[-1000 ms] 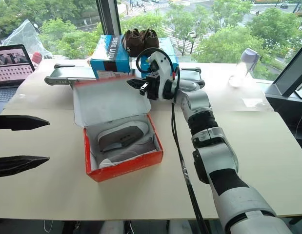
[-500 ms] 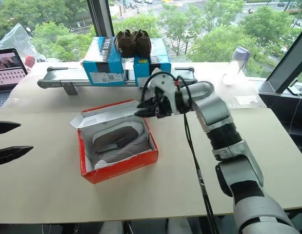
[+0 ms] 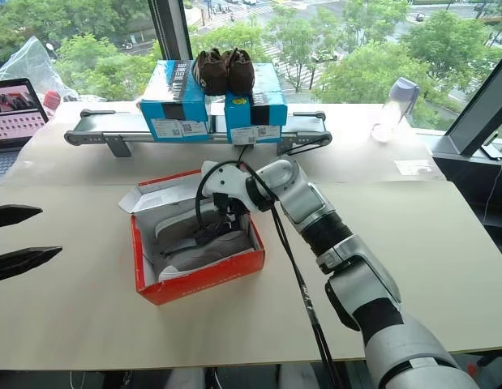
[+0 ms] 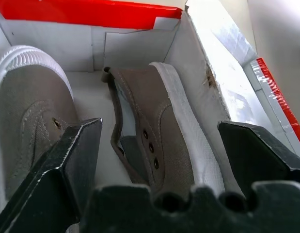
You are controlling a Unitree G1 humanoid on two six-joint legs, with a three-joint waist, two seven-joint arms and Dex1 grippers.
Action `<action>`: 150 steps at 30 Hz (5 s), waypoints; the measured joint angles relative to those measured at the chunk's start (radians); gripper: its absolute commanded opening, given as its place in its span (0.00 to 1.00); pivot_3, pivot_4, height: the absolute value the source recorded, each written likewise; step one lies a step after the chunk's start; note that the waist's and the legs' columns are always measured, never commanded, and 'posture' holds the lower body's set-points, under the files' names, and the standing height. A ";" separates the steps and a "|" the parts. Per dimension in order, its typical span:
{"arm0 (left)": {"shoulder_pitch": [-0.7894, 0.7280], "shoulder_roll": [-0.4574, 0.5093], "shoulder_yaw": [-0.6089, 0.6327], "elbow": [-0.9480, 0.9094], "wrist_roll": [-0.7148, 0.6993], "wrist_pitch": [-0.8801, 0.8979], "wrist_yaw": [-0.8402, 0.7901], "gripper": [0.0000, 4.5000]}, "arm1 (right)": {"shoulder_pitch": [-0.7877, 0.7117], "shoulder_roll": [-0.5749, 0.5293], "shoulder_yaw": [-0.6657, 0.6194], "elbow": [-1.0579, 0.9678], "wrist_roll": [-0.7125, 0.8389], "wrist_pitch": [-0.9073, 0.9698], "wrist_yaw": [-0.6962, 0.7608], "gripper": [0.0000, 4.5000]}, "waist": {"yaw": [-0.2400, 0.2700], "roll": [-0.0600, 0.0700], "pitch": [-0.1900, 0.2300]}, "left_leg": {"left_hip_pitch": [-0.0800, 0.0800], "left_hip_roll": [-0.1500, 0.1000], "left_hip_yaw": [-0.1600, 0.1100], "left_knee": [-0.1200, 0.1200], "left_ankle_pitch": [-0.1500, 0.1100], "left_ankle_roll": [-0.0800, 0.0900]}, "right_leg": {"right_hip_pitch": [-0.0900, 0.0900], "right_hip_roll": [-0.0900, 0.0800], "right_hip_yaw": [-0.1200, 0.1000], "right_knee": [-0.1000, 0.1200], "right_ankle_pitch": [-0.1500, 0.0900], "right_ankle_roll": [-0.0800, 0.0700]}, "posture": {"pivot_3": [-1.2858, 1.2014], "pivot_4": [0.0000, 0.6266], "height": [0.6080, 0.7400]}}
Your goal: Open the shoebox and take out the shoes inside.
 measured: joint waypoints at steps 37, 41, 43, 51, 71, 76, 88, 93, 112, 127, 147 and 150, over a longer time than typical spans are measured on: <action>0.036 -0.067 0.019 -0.094 -0.061 0.023 0.136 1.00 | -0.101 0.110 -0.064 0.355 -0.153 -0.189 -0.121 1.00 | -0.004 0.000 0.000 | 0.002 0.008 0.000 -0.001 0.001 -0.007 | 0.000 0.008 0.000 0.000 0.000 -0.005 | 0.52 0.24 1.00; 0.028 -0.066 0.009 -0.094 -0.069 0.023 0.145 1.00 | -0.097 0.106 -0.001 0.369 -0.251 -0.276 -0.203 1.00 | -0.004 0.000 0.000 | 0.002 0.008 0.000 -0.001 0.000 -0.007 | 0.000 0.008 0.001 0.000 0.000 -0.005 | 0.52 0.24 1.00; 0.023 -0.065 0.001 -0.094 -0.074 0.023 0.149 1.00 | -0.086 0.105 0.020 0.371 -0.282 -0.301 -0.212 1.00 | -0.004 0.000 0.000 | 0.003 0.008 0.000 -0.001 0.000 -0.007 | 0.000 0.008 0.001 0.000 0.000 -0.005 | 0.52 0.24 1.00; 0.001 -0.055 -0.012 -0.094 -0.087 0.023 0.174 1.00 | -0.066 0.103 0.036 0.355 -0.312 -0.308 -0.177 0.45 | 0.000 -0.001 -0.001 | 0.004 0.008 -0.001 -0.001 0.000 -0.007 | 0.002 0.008 0.000 0.000 0.000 -0.005 | 0.52 0.24 1.00; -0.080 -0.045 -0.168 -0.067 -0.085 -0.025 0.185 1.00 | -0.031 -0.062 -0.289 -0.175 0.193 0.453 0.126 0.08 | 0.004 -0.001 0.001 | 0.002 0.009 -0.001 -0.001 0.000 -0.009 | -0.001 0.009 0.000 0.001 -0.001 -0.006 | 0.52 0.24 1.00; -0.136 -0.036 -0.258 -0.019 -0.080 -0.065 0.173 1.00 | -0.119 -0.178 -0.503 -0.123 0.233 0.720 -0.179 0.08 | 0.020 -0.001 0.001 | 0.001 0.009 -0.001 -0.002 0.000 -0.009 | -0.002 0.009 0.000 -0.001 -0.001 -0.007 | 0.52 0.24 1.00; -0.330 -0.027 -0.531 0.162 0.012 -0.213 0.087 1.00 | 0.240 -0.292 -0.914 -0.372 0.354 1.413 -0.539 0.08 | 0.019 0.002 0.002 | -0.005 0.008 0.000 -0.004 0.000 -0.009 | -0.011 0.013 0.008 0.002 -0.001 -0.007 | 0.52 0.24 1.00; -0.378 -0.027 -0.591 0.230 0.037 -0.246 0.053 1.00 | 0.270 -0.256 -1.090 -0.342 0.413 1.525 -0.687 0.08 | 0.029 0.002 0.002 | -0.006 0.008 0.000 -0.001 0.000 -0.009 | -0.010 0.012 0.008 0.001 0.000 -0.006 | 0.52 0.24 1.00; -0.379 -0.027 -0.592 0.248 0.056 -0.260 0.034 1.00 | 0.404 -0.492 -0.952 -0.214 0.499 1.297 -0.707 1.00 | 0.022 0.003 0.003 | -0.005 0.007 0.000 0.000 0.000 -0.009 | -0.010 0.015 0.015 0.001 0.000 -0.004 | 0.52 0.24 1.00; -0.358 -0.030 -0.559 0.201 0.048 -0.239 0.075 1.00 | 0.116 -0.479 -0.179 -0.651 0.510 0.866 -0.038 1.00 | 0.017 0.003 0.003 | -0.006 0.007 0.000 0.002 -0.001 -0.009 | -0.011 0.018 0.021 0.001 0.000 -0.003 | 0.52 0.24 1.00; -0.211 -0.080 -0.443 0.055 0.007 -0.194 0.168 1.00 | -0.077 -0.123 0.052 0.053 0.187 0.433 0.271 1.00 | 0.029 0.003 0.003 | -0.006 0.007 0.000 0.002 -0.001 -0.009 | -0.012 0.020 0.021 0.003 0.001 -0.003 | 0.52 0.24 1.00; -0.197 -0.088 -0.431 0.036 -0.006 -0.189 0.184 1.00 | -0.084 -0.099 0.059 0.114 0.148 0.388 0.288 1.00 | 0.029 0.003 0.003 | -0.006 0.007 0.000 0.002 -0.001 -0.009 | -0.012 0.020 0.021 0.003 0.001 -0.003 | 0.52 0.24 1.00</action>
